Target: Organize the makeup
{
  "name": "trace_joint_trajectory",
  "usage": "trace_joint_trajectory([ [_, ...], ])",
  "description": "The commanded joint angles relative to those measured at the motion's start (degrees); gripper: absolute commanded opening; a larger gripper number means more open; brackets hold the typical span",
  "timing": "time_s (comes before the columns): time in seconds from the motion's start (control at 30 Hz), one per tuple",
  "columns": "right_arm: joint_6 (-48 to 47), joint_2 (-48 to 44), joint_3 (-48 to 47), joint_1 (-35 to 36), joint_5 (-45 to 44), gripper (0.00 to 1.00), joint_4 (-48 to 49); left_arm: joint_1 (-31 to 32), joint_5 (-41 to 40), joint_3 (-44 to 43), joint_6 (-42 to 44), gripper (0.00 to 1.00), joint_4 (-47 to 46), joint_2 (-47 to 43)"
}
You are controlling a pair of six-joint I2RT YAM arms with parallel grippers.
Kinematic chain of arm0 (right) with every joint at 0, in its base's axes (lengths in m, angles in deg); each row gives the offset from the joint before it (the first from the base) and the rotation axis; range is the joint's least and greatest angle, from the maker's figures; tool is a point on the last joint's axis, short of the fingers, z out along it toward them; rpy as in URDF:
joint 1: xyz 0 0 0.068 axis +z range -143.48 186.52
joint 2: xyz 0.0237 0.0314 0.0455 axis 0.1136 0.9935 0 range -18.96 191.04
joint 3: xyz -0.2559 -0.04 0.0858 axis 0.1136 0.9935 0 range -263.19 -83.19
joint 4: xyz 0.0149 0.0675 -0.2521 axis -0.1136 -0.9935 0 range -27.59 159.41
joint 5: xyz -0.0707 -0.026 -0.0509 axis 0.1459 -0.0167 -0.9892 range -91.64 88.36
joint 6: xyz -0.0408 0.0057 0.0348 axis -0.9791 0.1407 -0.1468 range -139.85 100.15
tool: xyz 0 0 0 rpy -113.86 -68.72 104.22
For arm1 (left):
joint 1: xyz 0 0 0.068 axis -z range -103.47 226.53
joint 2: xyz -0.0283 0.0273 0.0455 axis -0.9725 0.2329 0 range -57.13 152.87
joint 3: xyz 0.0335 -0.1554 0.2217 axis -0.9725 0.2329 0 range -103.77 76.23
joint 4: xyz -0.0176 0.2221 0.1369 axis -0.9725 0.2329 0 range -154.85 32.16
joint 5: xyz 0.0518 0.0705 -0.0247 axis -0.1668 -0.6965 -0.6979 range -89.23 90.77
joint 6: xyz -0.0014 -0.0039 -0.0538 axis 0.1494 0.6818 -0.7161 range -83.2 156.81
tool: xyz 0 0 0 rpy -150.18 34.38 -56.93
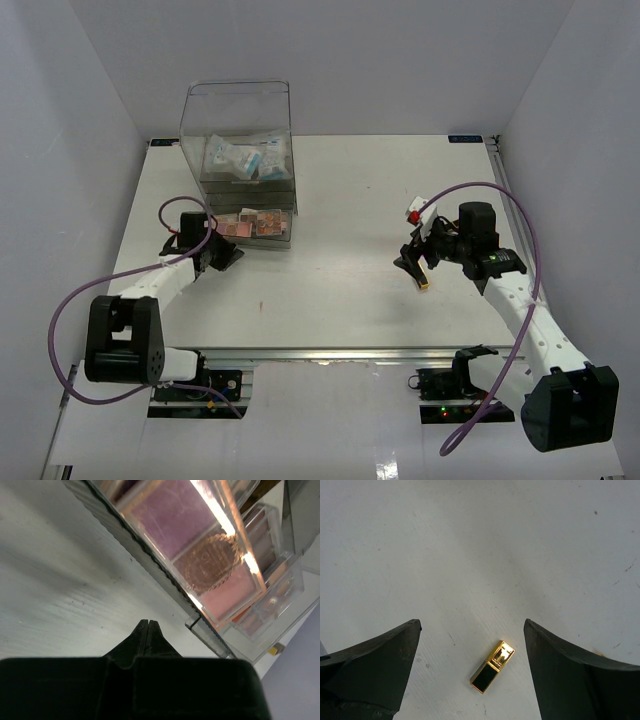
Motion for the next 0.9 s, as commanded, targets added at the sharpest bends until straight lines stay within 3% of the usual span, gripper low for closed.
trace_joint_trajectory([
  [0.0, 0.56, -0.81, 0.64, -0.33, 2.46, 0.9, 1.34, 0.31, -8.32, -5.59, -4.39, 0.0, 1.21, 1.88],
  [0.1, 0.57, -1.1, 0.74, -0.42, 2.32, 0.9, 1.26, 0.35, -7.94, -7.47, -6.55, 0.01, -0.23, 5.64],
  [0.37, 0.74, -1.35, 0.91, -0.85, 2.14, 0.9, 1.34, 0.35, -4.24, -12.05, -9.99, 0.39, -5.11, 10.9],
  [0.4, 0.74, -1.28, 0.9, -0.86, 2.14, 0.9, 1.41, 0.35, -3.58, -12.98, -9.99, 0.39, -5.2, 11.44],
  [0.53, 0.81, -1.2, 0.9, -0.98, 1.88, 0.9, 1.43, 0.37, -0.92, -13.93, -9.97, 0.35, -6.76, 11.92],
  [0.63, 0.74, -1.27, 0.9, -1.12, 1.99, 0.9, 1.43, 0.52, 1.03, -12.8, -9.94, 0.27, -9.21, 11.45],
  [0.73, 0.83, -1.0, 0.83, -1.12, 2.14, 0.9, 1.43, 0.52, 2.47, -12.1, -9.76, 0.07, -11.22, 11.79],
  [0.87, 0.83, -0.91, 0.91, -1.21, 2.14, 0.9, 1.43, 0.52, 4.36, -12.98, -10.82, 0.02, -12.55, 14.58],
])
